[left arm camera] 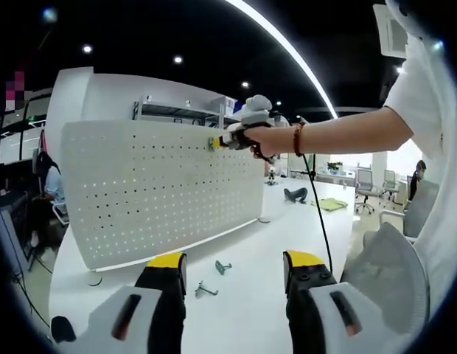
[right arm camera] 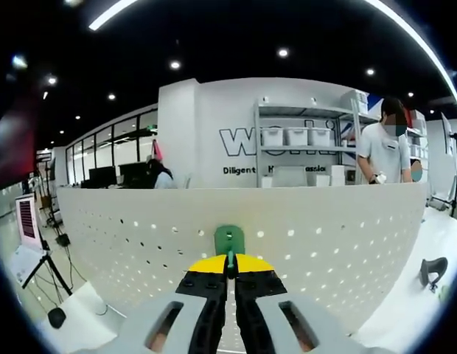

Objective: Insert the hook assembly into the mounting plate slot until the hook locks in place.

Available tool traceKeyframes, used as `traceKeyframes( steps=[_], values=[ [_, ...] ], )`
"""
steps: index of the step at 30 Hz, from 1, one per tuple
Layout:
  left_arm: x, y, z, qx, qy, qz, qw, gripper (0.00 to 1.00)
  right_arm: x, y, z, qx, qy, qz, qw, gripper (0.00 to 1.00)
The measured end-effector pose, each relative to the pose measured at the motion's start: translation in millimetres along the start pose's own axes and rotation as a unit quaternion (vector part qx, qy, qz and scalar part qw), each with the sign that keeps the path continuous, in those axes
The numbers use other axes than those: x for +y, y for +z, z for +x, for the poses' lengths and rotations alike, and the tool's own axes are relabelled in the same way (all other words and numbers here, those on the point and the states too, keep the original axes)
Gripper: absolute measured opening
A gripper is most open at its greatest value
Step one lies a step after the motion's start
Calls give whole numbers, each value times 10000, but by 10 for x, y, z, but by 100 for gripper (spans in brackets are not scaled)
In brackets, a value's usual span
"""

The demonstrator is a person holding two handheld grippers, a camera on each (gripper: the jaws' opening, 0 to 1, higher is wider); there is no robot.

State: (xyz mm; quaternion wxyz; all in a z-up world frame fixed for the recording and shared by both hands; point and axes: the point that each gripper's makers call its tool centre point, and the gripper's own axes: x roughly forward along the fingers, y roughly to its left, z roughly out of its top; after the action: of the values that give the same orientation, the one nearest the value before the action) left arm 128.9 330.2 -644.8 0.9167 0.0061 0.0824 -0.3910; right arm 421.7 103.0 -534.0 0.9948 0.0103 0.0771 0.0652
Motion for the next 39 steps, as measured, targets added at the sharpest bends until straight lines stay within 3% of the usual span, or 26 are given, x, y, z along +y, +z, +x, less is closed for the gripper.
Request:
traceKeyframes(
  steps=[11, 13, 19, 21, 24, 30, 39],
  values=[
    [7, 1, 19, -9, -24, -13, 10000, 54, -16, -17, 19, 60, -190, 341, 9992, 1],
    [6, -10, 24, 12, -32, -17, 10000, 54, -4, -21, 13, 98, -273, -22, 9996, 1],
    [-10, 6, 26, -28, -59, -32, 10000, 54, 16, -30, 4, 71, -319, 123, 9994, 1],
    [0, -10, 22, -4, -40, -32, 10000, 54, 18, -25, 13, 47, -298, -171, 9994, 1],
    [1, -20, 14, -2, -36, -46, 10000, 54, 11, -33, 17, 58, -290, 152, 9994, 1],
    [-24, 8, 29, -93, -87, -127, 9998, 55, 21, -42, -10, -32, -222, -89, 9997, 2],
    [-32, 37, 45, -105, -109, -95, 9998, 55, 42, -84, 1, 84, -117, -318, 9994, 4]
  ],
)
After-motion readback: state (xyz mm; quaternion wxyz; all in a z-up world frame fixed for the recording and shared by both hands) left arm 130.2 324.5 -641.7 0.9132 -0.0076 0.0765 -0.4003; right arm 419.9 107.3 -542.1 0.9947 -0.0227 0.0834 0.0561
